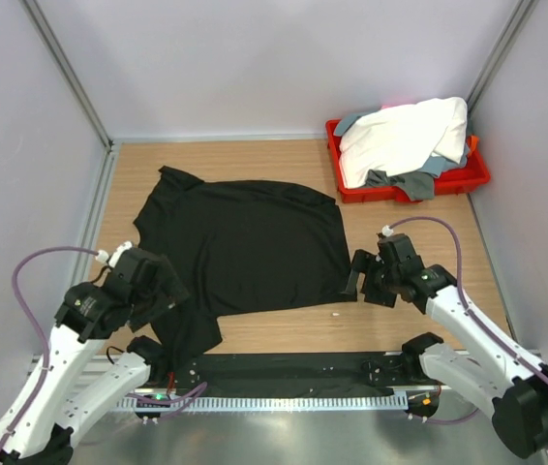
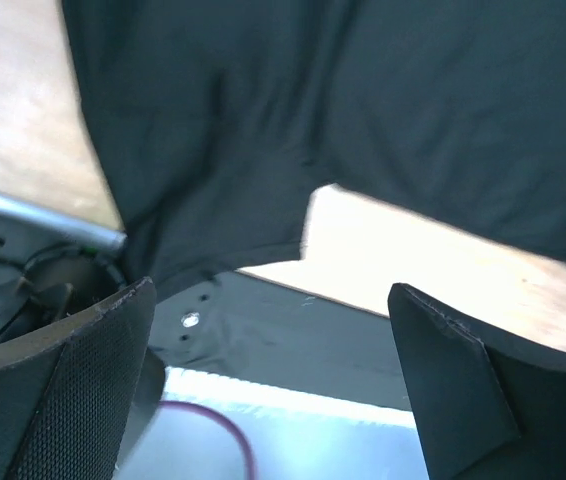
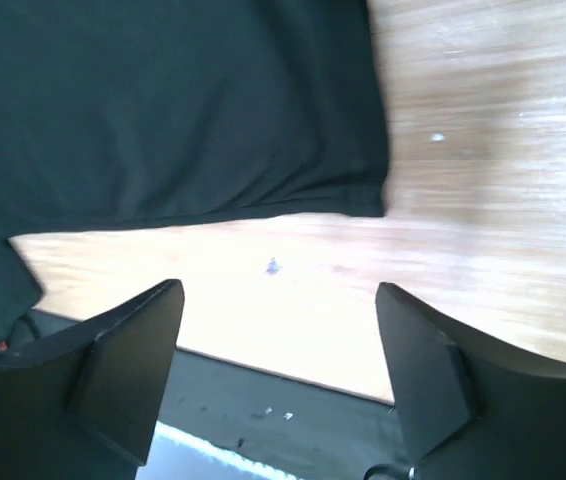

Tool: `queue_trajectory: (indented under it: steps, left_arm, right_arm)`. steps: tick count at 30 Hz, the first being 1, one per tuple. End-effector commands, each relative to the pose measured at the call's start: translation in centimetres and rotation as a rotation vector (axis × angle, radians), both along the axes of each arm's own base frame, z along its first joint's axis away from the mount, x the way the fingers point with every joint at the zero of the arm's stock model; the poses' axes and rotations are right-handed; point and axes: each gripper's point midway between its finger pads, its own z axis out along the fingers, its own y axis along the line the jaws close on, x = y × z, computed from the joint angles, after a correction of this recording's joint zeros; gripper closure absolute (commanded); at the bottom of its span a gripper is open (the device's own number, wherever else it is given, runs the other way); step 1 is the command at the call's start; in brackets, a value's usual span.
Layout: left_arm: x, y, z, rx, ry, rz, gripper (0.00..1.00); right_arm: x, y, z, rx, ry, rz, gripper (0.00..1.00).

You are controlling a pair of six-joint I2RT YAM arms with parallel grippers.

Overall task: Fold and stack the t-shirts
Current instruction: Flatten the tshirt out

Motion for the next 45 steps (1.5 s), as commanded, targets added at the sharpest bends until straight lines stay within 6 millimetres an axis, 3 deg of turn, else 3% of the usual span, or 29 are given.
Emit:
queue_trajectory:
  steps: [1,2,3,5,6,8,9,11,12,14,15,16,17,18,19,21,22,25,29,41,45]
  left_arm:
    - [-0.2,2.0,3.4,0.087,-0.055,-0.010,0.00]
    - [0.4,1.9,3.7,0.091,-0.070,-0.016,0.00]
    - [1.7,1.1,4.2,0.072,-0.110,-0.024,0.00]
    - [2.9,-1.0,3.3,0.024,-0.086,-0.075,0.01]
    - [4.2,-2.3,3.4,-0.021,-0.121,-0.089,0.02]
    - [4.7,-3.8,0.9,-0.061,-0.075,-0.109,0.06]
    - [5.4,-4.4,-0.5,-0.073,-0.078,-0.108,0.07]
    - [5.8,-5.2,-1.9,-0.097,-0.064,-0.107,0.09]
    - [6.0,-5.4,-2.8,-0.104,-0.062,-0.107,0.09]
    - [6.2,-5.5,-3.7,-0.097,-0.057,-0.108,0.10]
    - [6.1,-5.4,-4.4,-0.084,-0.044,-0.111,0.10]
    - [6.1,-5.3,-4.7,-0.077,-0.039,-0.114,0.10]
    - [6.0,-5.2,-4.9,-0.070,-0.039,-0.117,0.10]
    - [5.8,-5.1,-5.3,-0.068,-0.031,-0.118,0.10]
    - [5.8,-5.3,-5.3,-0.077,-0.034,-0.129,0.11]
    - [5.9,-5.5,-5.3,-0.090,-0.045,-0.131,0.11]
    - [5.8,-5.5,-5.2,-0.091,-0.049,-0.135,0.11]
    - [6.0,-5.6,-5.1,-0.092,-0.057,-0.139,0.10]
    - [6.0,-5.5,-5.4,-0.084,-0.053,-0.142,0.10]
    - [6.1,-5.5,-5.7,-0.078,-0.048,-0.138,0.11]
    - [6.1,-5.4,-5.8,-0.077,-0.047,-0.136,0.11]
  right_arm:
    - [1.9,0.4,5.5,0.024,-0.139,-0.029,0.15]
    - [2.5,0.6,5.8,0.010,-0.139,-0.026,0.14]
    - [3.7,0.9,7.4,0.015,-0.175,-0.023,0.14]
    - [5.7,1.4,8.2,-0.016,-0.203,0.001,0.14]
    - [7.6,2.1,8.9,-0.030,-0.211,0.006,0.15]
    - [10.6,2.7,9.6,-0.064,-0.253,0.019,0.20]
    - [13.3,3.5,10.0,-0.084,-0.259,0.019,0.23]
    - [16.5,3.5,10.4,-0.161,-0.291,0.016,0.29]
    - [19.3,4.2,10.3,-0.188,-0.288,0.017,0.32]
    - [22.0,4.2,9.6,-0.255,-0.282,0.030,0.35]
    - [24.1,4.4,11.3,-0.262,-0.313,0.017,0.36]
    - [25.6,4.7,8.4,-0.306,-0.263,0.030,0.38]
    - [26.8,4.4,7.8,-0.355,-0.264,0.037,0.41]
    - [28.4,4.5,9.2,-0.364,-0.287,0.029,0.41]
    - [29.5,4.7,6.1,-0.399,-0.237,0.047,0.44]
    - [31.5,4.6,6.3,-0.439,-0.243,0.053,0.44]
    - [32.1,4.7,4.4,-0.456,-0.215,0.063,0.46]
    - [33.8,4.9,3.4,-0.470,-0.204,0.075,0.46]
    - [34.2,4.9,2.2,-0.489,-0.190,0.077,0.46]
    - [33.7,5.3,0.4,-0.454,-0.167,0.094,0.48]
    - [33.5,5.4,0.2,-0.448,-0.160,0.104,0.55]
